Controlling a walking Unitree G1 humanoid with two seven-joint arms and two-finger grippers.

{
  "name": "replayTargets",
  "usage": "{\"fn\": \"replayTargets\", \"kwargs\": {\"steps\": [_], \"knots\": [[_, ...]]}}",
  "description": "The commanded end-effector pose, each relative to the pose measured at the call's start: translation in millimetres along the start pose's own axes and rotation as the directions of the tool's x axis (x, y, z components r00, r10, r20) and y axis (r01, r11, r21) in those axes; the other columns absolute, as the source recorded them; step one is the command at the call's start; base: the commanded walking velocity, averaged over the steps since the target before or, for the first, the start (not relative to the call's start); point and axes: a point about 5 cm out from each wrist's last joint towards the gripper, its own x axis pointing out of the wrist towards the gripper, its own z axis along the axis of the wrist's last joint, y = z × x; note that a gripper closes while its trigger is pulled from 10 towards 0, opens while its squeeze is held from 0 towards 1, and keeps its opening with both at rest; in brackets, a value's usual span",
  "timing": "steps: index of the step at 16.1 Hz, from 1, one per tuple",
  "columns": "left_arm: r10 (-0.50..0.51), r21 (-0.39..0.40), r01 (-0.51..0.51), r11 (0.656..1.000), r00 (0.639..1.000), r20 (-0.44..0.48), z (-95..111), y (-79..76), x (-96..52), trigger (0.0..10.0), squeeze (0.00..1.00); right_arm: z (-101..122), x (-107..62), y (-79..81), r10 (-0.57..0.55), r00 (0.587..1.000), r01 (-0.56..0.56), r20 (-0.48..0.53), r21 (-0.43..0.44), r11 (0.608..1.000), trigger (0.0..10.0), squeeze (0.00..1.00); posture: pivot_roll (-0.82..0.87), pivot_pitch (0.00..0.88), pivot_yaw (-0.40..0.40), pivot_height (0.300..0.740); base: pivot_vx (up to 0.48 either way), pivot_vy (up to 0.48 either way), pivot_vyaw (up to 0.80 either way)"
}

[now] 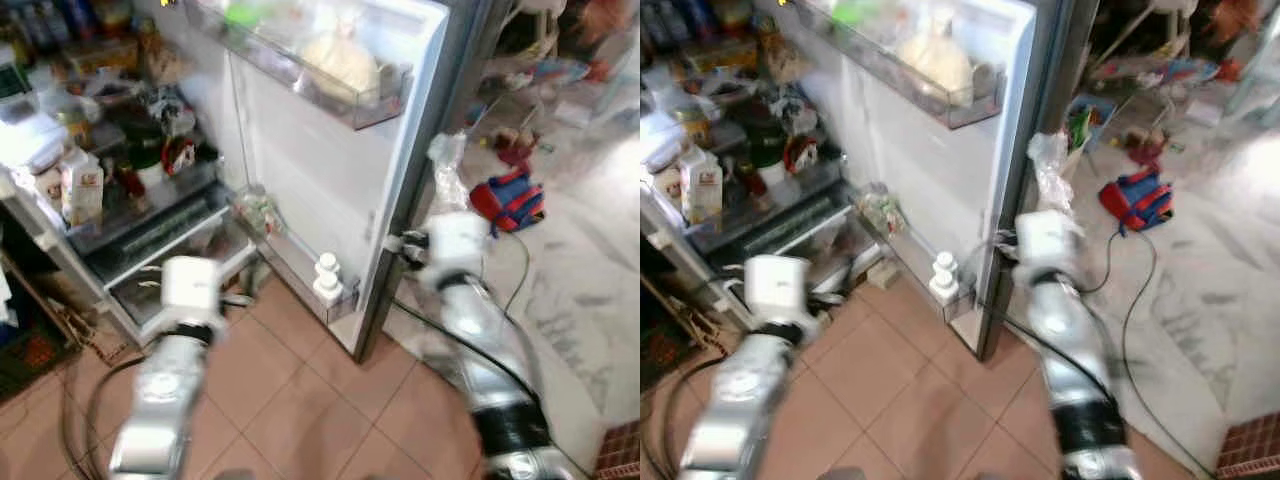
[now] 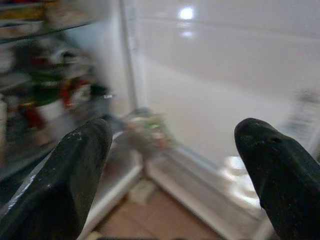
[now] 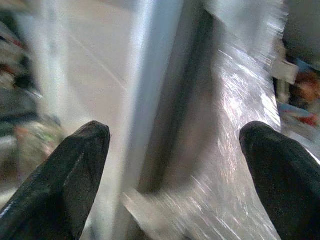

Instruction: Restocking fridge

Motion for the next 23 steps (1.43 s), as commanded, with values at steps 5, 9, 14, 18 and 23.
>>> {"fn": "replayTargets", "kwargs": {"steps": [5, 9, 14, 18, 23], "knots": [[-0.032, -0.002, 0.032, 0.999, 0.999, 0.008, 1.3, -9.8, 0.5, 10.0, 0.0, -5.0, -0.7, -14.5, -0.018, 1.0, 0.018, -0.009, -0.01, 1.0, 10.0, 0.0, 0.08, 0.0, -0.009, 0.74, 0.0, 0.0, 0.0], [-0.025, -0.008, 0.025, 1.0, 1.0, 0.007, 1.1, -8.9, -0.7, 10.0, 0.0, -4.0, 3.1, -21.9, -0.034, 0.999, 0.034, -0.002, -0.016, 0.999, 10.0, 0.0, 0.08, 0.0, -0.007, 0.74, 0.0, 0.0, 0.0], [-0.02, -0.006, 0.02, 1.0, 1.0, 0.0, 1.0, -7.5, -0.8, 10.0, 0.0, -7.5, 9.8, -7.2, 0.119, 0.993, -0.116, -0.03, 0.072, 0.991, 10.0, 0.0, 0.08, 0.0, 0.002, 0.74, 0.0, 0.0, 0.0], [-0.021, -0.005, 0.02, 1.0, 1.0, -0.004, 0.8, -7.3, -0.3, 10.0, 0.0, 4.6, 23.9, 1.6, 0.22, 0.975, -0.22, 0.012, 0.111, 0.969, 10.0, 0.0, 0.08, 0.0, 0.004, 0.74, 0.0, 0.0, 0.0], [-0.003, -0.004, 0.003, 1.0, 1.0, -0.016, -0.6, -5.2, -2.2, 10.0, 0.0, 3.0, 39.6, -3.5, 0.226, 0.974, -0.223, -0.029, 0.092, 0.97, 10.0, 0.0, 0.1, 0.0, -0.002, 0.74, 0.0, 0.0, 0.0]]}}
